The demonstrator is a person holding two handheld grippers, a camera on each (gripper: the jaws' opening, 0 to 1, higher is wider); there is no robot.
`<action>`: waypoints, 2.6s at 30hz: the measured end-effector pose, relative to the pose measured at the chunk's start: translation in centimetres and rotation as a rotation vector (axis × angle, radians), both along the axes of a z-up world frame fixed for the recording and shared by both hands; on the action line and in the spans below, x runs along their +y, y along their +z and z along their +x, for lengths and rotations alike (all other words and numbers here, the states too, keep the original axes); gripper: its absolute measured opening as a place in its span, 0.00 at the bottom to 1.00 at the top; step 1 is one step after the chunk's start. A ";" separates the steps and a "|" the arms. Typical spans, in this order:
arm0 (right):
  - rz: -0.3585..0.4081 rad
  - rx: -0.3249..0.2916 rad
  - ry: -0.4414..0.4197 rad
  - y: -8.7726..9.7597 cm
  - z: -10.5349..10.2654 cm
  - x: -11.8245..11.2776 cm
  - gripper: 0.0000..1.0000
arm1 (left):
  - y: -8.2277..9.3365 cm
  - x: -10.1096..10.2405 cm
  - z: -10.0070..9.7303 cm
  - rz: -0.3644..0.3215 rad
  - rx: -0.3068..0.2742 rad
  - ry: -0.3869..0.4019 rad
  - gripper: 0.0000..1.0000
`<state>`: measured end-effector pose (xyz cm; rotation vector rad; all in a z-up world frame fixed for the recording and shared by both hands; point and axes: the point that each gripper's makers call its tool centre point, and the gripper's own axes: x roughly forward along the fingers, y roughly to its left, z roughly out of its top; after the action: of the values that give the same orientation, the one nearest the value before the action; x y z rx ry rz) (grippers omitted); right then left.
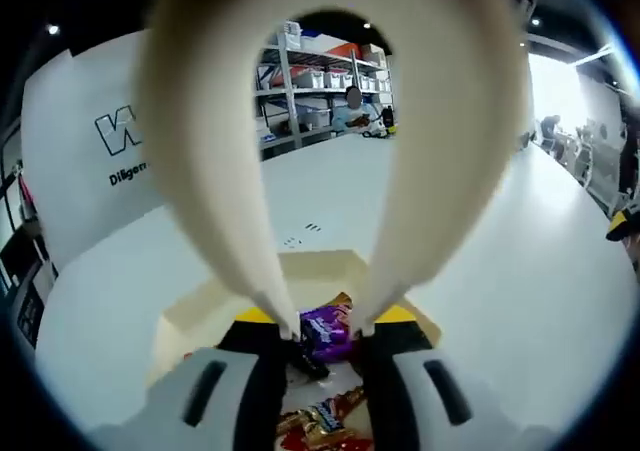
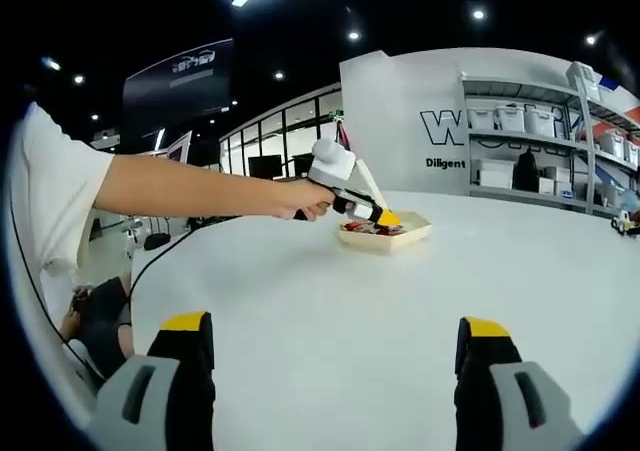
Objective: Place the target food into the container with the food tongs after gripping and lifting it, then release it inside without dropping or visibly crushing the food.
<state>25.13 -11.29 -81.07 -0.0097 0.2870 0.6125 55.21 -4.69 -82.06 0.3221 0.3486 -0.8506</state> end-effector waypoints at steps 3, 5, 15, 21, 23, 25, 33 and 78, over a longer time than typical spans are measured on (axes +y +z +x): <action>0.003 -0.004 0.006 0.2 0.0 0.2 1.00 | 0.6 -0.1 0.0 -0.005 -0.033 -0.016 0.26; 0.000 -0.004 0.009 0.2 -0.1 0.3 1.00 | 0.8 0.0 0.0 -0.016 -0.022 -0.007 0.26; -0.010 -0.006 0.019 0.5 -0.3 0.6 1.00 | 2.0 0.2 -1.6 -0.002 -0.046 -0.034 0.28; -0.023 -0.003 0.028 0.7 -0.8 1.1 1.00 | 2.2 0.9 -2.8 -0.041 -0.016 -0.021 0.29; -0.021 -0.002 0.029 0.8 -0.9 1.1 1.00 | 2.2 1.2 -3.6 -0.054 -0.009 -0.020 0.28; -0.023 0.004 0.029 0.6 -1.0 1.2 1.00 | 2.2 1.4 -4.1 -0.044 -0.010 -0.021 0.28; -0.024 0.001 0.051 0.7 -1.8 2.1 1.00 | 2.6 2.8 -6.2 -0.065 -0.008 -0.009 0.29; 0.011 -0.019 0.216 0.6 -6.0 7.5 1.00 | 3.3 6.2 -23.0 -0.270 0.045 -0.065 0.29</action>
<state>19.14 -3.83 -80.51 -0.0364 0.2661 0.8283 32.19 1.53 -78.78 0.0635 0.2619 -0.9574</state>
